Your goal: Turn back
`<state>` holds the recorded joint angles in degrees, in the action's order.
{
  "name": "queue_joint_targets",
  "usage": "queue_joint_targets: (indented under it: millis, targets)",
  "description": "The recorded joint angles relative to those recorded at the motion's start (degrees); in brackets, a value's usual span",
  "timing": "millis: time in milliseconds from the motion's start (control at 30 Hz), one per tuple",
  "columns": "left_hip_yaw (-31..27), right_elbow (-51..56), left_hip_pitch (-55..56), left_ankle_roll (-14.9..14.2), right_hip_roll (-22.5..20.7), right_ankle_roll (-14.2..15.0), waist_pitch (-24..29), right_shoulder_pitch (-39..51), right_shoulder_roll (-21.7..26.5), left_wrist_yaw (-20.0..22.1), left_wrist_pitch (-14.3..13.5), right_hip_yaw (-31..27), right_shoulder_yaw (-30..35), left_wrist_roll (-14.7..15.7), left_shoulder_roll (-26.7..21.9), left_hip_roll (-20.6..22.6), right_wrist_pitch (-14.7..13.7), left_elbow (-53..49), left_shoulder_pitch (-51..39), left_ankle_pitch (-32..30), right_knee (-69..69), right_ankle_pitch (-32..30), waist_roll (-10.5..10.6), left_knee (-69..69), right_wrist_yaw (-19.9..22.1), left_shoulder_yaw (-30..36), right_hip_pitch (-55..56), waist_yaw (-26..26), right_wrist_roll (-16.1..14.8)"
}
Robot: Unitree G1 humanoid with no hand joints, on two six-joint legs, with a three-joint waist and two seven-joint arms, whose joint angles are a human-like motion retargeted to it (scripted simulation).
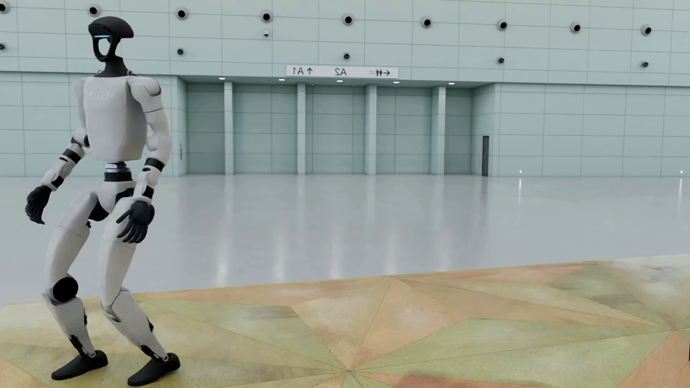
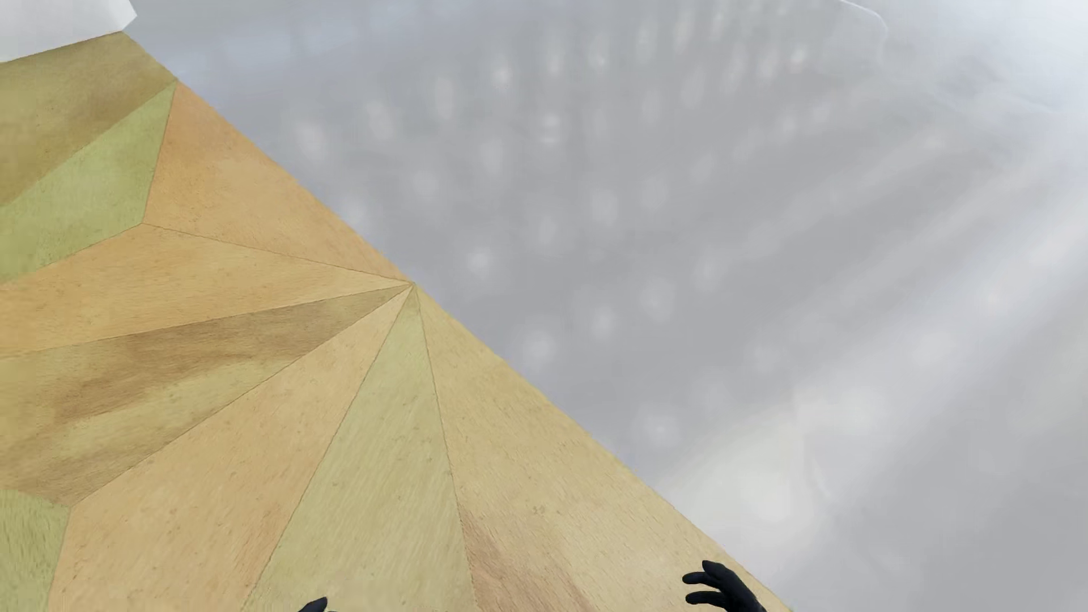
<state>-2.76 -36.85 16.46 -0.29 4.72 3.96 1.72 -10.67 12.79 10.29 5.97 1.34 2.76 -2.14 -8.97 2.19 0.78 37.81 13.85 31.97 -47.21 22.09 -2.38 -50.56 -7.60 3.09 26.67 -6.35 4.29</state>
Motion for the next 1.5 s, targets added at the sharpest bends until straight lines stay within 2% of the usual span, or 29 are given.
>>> queue_joint_targets:
  millis: [67,133,233,267,300,400,433,467,533,567,600,667,733,767,833,867,900,933,967,1033,1100,1167,1233,1267,1300,1367,1433,1467,1500]
  targets:
    - [2.8,0.3,1.6,-3.4,1.0,0.1,0.2,2.6,-1.9,-2.8,2.4,4.4,1.2,1.2,-0.7,-4.6,-0.4,-0.4,0.7,1.8,1.0,1.1,3.3,0.7,3.1,-1.4,-2.3,-2.6,-2.2]
    - [1.6,2.5,0.5,-0.7,1.8,1.1,0.8,3.7,-3.6,-4.6,2.2,1.9,3.4,1.8,-3.4,-2.8,-2.0,2.6,2.0,2.0,-1.9,2.1,4.2,1.5,5.9,-1.5,-2.6,-3.6,-5.4]
    - [-2.6,0.1,-1.8,1.0,1.3,-15.9,0.4,-0.9,-1.2,-1.9,0.1,-2.6,-0.3,3.1,-3.4,0.5,-3.1,1.7,-0.1,0.3,-3.1,3.4,2.6,5.5,4.9,-1.6,-2.0,-1.9,-4.8]
    - [-2.5,-0.9,-0.9,0.4,3.3,1.6,0.2,-2.0,0.0,0.1,-1.1,-1.7,-0.5,2.8,-2.3,0.5,-1.7,-0.2,-1.1,-0.6,1.9,3.7,2.2,3.5,4.1,-0.2,-5.2,-1.2,-4.3]
    - [-0.9,-1.1,0.8,-0.7,3.5,3.4,-0.2,-1.3,-0.2,1.6,-1.9,-0.3,1.3,2.6,-0.2,-0.7,0.0,-0.4,-1.3,-1.8,2.9,3.7,2.5,0.7,4.3,0.9,-6.2,-0.9,-3.9]
    - [5.3,0.9,3.0,-3.5,4.5,3.2,0.7,1.8,-2.7,0.1,-0.2,3.3,4.6,2.4,-0.5,-5.4,1.7,1.0,-1.0,-0.4,-1.1,3.5,3.9,1.4,6.4,-2.8,-7.3,-1.1,-2.2]
    - [4.0,2.5,2.2,0.0,4.8,1.5,1.6,2.9,-4.1,-1.0,-0.9,2.3,4.6,2.1,-2.8,-4.6,1.8,3.2,-0.3,-0.2,-9.7,-1.0,4.1,1.5,7.1,-3.8,-3.9,-0.8,-2.2]
    - [2.1,2.6,2.1,0.0,3.7,-4.7,1.0,2.6,-4.1,-1.1,-1.9,-0.6,5.2,1.9,-4.4,-3.3,1.4,5.1,0.4,-0.7,-17.2,-8.7,3.5,2.5,7.0,-3.2,0.5,-0.9,-2.5]
    - [-1.8,2.7,0.6,0.3,1.4,-13.8,0.5,-0.6,-1.0,0.2,-1.3,-3.4,-1.0,1.5,-4.0,-1.0,0.8,2.5,1.0,-1.6,-12.8,-1.9,1.5,4.8,3.3,-1.0,3.6,-2.1,-2.6]
    - [-3.0,0.9,0.3,0.0,2.3,-14.0,0.6,-1.8,-0.7,0.7,0.0,-3.6,-3.7,1.2,-2.7,0.7,0.4,1.4,0.4,-1.7,-2.2,3.7,-0.3,4.3,1.8,0.3,3.4,-2.0,-2.4]
    - [-2.3,-0.3,1.0,-0.8,2.7,2.3,0.4,-1.4,0.4,0.6,1.3,-4.2,-1.8,1.1,-0.2,0.1,0.8,0.0,0.6,-1.5,1.0,-1.7,-0.5,1.6,1.5,0.6,0.7,-1.5,-2.3]
    - [0.1,1.5,2.5,-2.3,3.0,3.1,-0.7,-3.0,-1.6,-2.1,4.6,-1.1,-0.4,1.6,0.8,-2.7,1.3,-1.1,-1.7,-2.6,2.4,-1.3,1.0,-1.0,3.1,1.3,-1.7,-1.6,-2.2]
    - [2.3,2.8,1.0,-3.5,4.0,3.2,-1.0,0.8,-4.0,-5.4,1.7,2.2,2.7,1.8,-0.6,-5.0,1.6,1.3,-1.0,0.6,2.6,0.1,2.9,2.0,5.8,-2.6,-3.7,-0.6,-2.6]
    - [1.1,2.3,1.1,0.1,4.6,3.8,-0.7,2.9,-4.0,-5.9,0.8,2.6,3.7,1.8,-1.4,-4.1,0.9,0.9,-0.1,0.7,2.3,1.1,3.4,1.8,6.9,-1.9,-4.4,-1.2,-2.7]
    - [-0.9,2.6,0.1,-0.2,4.7,0.6,0.4,4.0,-4.2,-4.5,-0.5,-0.5,3.2,2.1,-3.3,-2.2,-1.2,3.1,1.5,0.5,-3.6,0.1,3.1,2.5,7.3,-3.0,-3.1,-2.8,-2.2]
    - [-2.0,1.5,-0.3,-0.3,3.9,-8.8,0.1,2.7,-3.1,-3.0,0.5,-2.2,2.0,2.0,-3.9,-1.2,-2.5,2.7,1.8,-0.1,-6.3,0.0,2.3,3.9,6.4,-2.2,-2.0,-3.3,-1.6]
    - [-3.1,1.2,-0.4,-0.4,3.8,-13.8,-0.4,0.3,-2.4,-1.1,1.5,-2.4,-0.4,1.8,-2.9,-0.6,-3.1,1.9,1.5,-0.5,-1.9,3.6,1.6,4.7,5.1,-1.0,-3.4,-3.1,-1.1]
    - [-3.1,0.3,0.1,-0.8,4.1,-0.7,-0.8,-1.6,-1.7,0.6,2.1,-2.3,-1.2,1.9,-1.5,-1.0,-3.3,0.7,1.3,-0.6,2.5,4.0,1.6,4.5,4.2,0.0,-5.9,-2.6,-1.1]
    - [-2.3,1.6,0.0,-1.0,4.3,4.8,-0.6,-2.2,-1.8,1.7,2.6,-1.5,-0.3,2.1,-1.0,-1.9,-2.5,-0.2,0.9,-0.1,3.6,4.0,1.7,4.4,4.0,1.0,-7.2,-2.6,-1.4]
    - [2.8,1.3,0.9,-0.9,4.6,4.6,0.3,1.0,-2.3,1.0,2.3,1.6,2.5,3.5,0.3,-5.1,-1.2,-0.7,0.7,0.1,4.5,4.4,3.2,3.3,5.3,-1.9,-9.6,-1.3,-1.3]
    - [1.4,3.4,0.5,-0.5,4.8,2.3,1.8,3.5,-3.9,-1.4,0.6,0.7,4.1,4.0,-2.9,-4.7,0.2,2.2,0.2,0.8,-7.8,-1.5,4.1,2.4,7.5,-4.0,-4.7,-1.3,-2.3]
    - [-1.6,2.1,-0.8,-0.3,2.6,-10.7,0.9,1.1,-3.1,-2.0,-2.8,-2.6,2.2,2.6,-4.6,-2.7,0.9,5.1,1.5,0.1,-18.7,-9.9,2.9,4.7,5.6,-4.2,1.7,-0.4,-2.4]
    - [-3.5,3.1,-1.8,-0.8,0.4,-14.9,0.6,-2.2,-1.4,-0.9,0.6,-2.5,-2.3,0.5,-2.1,-0.8,1.9,1.0,-0.7,-0.4,-9.0,3.7,0.1,5.5,1.6,0.1,2.6,1.1,-0.1]
    - [-3.1,0.7,-1.3,-1.1,0.3,-4.6,-0.6,-3.5,-0.1,-0.7,1.5,-3.5,-1.3,-0.5,-0.6,-0.8,1.8,0.6,-1.8,0.8,-2.2,3.2,-1.2,5.2,0.8,1.7,1.1,2.1,0.6]
    - [-3.2,-1.3,-1.1,-1.4,0.8,1.2,-0.8,-3.2,0.1,-1.1,1.9,-3.1,-0.5,-0.7,0.3,-0.8,1.9,0.5,-1.6,0.3,-1.0,2.1,-1.4,3.6,0.8,1.7,-0.5,1.2,0.4]
    - [2.2,0.8,1.5,-3.8,1.7,0.9,-0.5,-1.7,-0.1,-3.9,3.2,0.9,1.1,0.0,0.1,-4.8,1.9,-1.5,-0.9,-2.3,0.9,2.9,0.6,-0.7,2.5,-1.8,-3.8,0.2,-0.4]
    - [2.9,1.3,0.9,-5.0,3.1,1.2,-0.3,3.3,-2.7,-6.5,0.6,2.4,2.1,1.2,-2.7,-4.9,0.3,1.6,1.5,0.2,-1.3,3.6,2.9,2.7,5.4,-2.4,-4.9,-1.3,-1.7]
    - [1.6,2.5,0.0,-0.1,3.0,-2.4,0.5,4.5,-4.3,-6.3,-0.1,1.4,4.2,1.5,-3.2,-3.9,-0.7,4.3,1.1,-0.3,-7.6,-0.1,3.9,3.8,6.6,-2.6,-2.5,-0.9,-2.1]
    - [0.1,1.9,-0.9,-1.1,2.1,-9.9,0.3,2.9,-4.9,-5.1,-1.0,-0.6,3.4,1.5,-3.8,-3.1,-2.3,4.8,0.7,-1.2,-12.2,-3.9,3.6,5.7,6.0,-2.7,0.3,-1.1,-1.8]
